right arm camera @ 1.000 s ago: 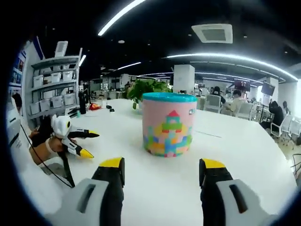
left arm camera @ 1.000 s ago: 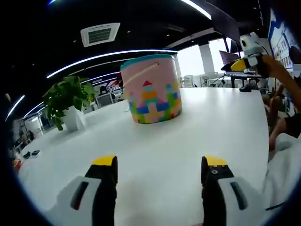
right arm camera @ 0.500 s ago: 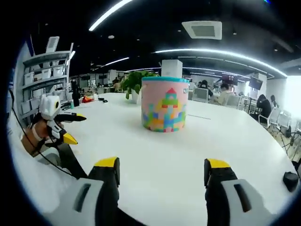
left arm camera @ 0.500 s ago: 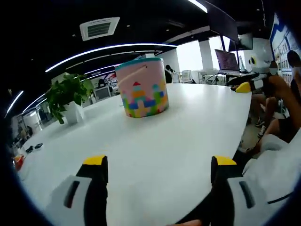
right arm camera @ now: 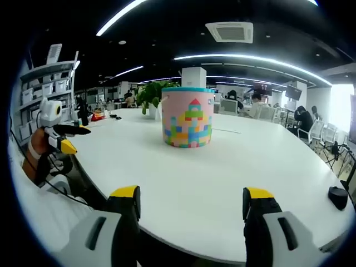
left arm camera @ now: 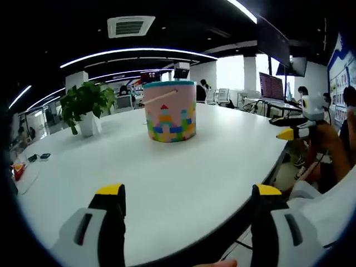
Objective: Arrange the toys in the designated storage area by placing each visible toy with the group until no toy remains scattered across the table.
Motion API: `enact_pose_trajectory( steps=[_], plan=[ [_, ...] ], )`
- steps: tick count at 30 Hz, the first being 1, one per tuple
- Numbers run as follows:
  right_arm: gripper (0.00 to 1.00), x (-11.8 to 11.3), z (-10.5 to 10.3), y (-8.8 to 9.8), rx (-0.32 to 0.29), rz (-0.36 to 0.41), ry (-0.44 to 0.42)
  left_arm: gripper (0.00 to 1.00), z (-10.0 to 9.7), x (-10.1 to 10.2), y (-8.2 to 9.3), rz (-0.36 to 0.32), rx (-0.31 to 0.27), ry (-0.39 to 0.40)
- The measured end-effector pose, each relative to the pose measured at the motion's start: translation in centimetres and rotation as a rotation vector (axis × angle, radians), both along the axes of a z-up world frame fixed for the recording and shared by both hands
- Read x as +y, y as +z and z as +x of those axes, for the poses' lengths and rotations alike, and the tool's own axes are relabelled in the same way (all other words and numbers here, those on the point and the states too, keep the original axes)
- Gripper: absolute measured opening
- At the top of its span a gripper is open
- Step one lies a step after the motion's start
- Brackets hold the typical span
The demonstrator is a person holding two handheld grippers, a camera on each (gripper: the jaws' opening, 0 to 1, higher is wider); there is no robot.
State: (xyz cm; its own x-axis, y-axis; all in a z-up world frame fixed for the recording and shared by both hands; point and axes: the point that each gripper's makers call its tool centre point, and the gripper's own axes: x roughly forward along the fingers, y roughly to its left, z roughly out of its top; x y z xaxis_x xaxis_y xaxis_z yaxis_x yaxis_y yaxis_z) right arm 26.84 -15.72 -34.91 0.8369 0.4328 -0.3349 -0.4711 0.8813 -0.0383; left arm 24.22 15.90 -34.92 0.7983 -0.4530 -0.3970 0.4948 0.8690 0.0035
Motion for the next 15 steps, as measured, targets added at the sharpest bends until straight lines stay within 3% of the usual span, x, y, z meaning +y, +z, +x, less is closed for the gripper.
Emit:
enact_pose_trajectory(
  steps=[3,15],
  plan=[
    [0.78,0.2,-0.2,-0.1,0.004,0.004,0.008,0.95,-0.1,0.0,-0.4,0.04,0.006,0.007],
    [0.77,-0.7,-0.4,-0.4,0.015,-0.006,-0.014,0.95,-0.5,-1.5,-0.8,0.028,0.022,-0.032]
  ],
)
